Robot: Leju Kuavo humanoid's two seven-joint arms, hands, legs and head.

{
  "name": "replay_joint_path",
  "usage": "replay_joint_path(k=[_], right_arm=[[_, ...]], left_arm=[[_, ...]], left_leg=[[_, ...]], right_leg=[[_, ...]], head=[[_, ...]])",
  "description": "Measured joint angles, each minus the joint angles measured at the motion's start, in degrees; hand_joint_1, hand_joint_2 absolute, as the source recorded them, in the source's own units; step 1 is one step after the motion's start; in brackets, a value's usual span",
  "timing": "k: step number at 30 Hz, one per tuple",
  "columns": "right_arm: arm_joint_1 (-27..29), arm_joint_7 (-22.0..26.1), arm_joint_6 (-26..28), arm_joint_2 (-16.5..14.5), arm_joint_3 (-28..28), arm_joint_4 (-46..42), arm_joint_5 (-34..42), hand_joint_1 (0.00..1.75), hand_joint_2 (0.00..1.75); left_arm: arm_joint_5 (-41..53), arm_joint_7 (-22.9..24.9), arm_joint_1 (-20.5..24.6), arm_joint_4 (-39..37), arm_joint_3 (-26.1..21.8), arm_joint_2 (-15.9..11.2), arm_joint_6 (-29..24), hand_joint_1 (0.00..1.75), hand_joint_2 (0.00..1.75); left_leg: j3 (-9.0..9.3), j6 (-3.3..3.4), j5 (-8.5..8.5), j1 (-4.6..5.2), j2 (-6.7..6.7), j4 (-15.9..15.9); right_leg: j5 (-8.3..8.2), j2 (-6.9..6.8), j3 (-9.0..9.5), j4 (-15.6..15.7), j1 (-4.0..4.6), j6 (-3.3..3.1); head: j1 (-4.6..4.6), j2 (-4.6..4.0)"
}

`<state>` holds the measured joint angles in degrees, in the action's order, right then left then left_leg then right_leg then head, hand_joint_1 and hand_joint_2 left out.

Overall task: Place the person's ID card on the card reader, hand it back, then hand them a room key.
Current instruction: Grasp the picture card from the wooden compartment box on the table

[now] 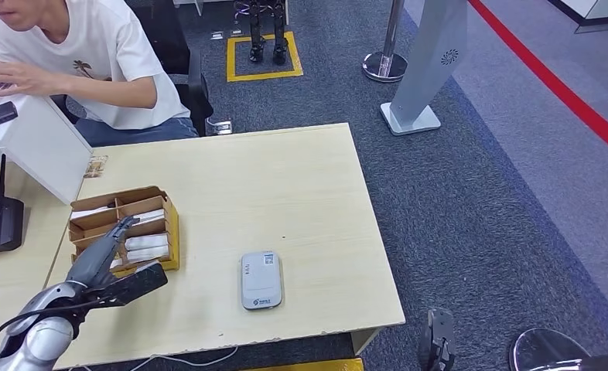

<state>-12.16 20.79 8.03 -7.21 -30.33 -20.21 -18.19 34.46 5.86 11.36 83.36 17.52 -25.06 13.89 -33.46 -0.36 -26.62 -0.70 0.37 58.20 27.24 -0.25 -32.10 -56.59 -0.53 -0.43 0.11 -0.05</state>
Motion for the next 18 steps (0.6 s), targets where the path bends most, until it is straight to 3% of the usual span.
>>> replay_joint_path(k=[5, 18], right_arm=[[0.0, -0.1, -0.1, -0.2, 0.4, 0.0, 0.3, 0.0, 0.0], [-0.1, -0.4, 0.0, -0.2, 0.8, 0.2, 0.8, 0.0, 0.0]], left_arm=[[-0.1, 0.0, 2.8, -1.3, 1.5, 0.5, 0.3, 0.0, 1.75], [-0.8, 0.3, 5.0, -2.4, 2.6, 0.4, 0.8, 0.0, 1.75]], left_leg=[[0.0, 0.0, 0.0, 0.0, 0.02, 0.0], [0.0, 0.0, 0.0, 0.0, 0.02, 0.0]], right_leg=[[-0.01, 0.02, -0.01, 0.0, 0.0, -0.02], [-0.01, 0.03, -0.03, 0.0, 0.0, -0.02]], head=[[0.0, 0.01], [0.0, 0.01]])
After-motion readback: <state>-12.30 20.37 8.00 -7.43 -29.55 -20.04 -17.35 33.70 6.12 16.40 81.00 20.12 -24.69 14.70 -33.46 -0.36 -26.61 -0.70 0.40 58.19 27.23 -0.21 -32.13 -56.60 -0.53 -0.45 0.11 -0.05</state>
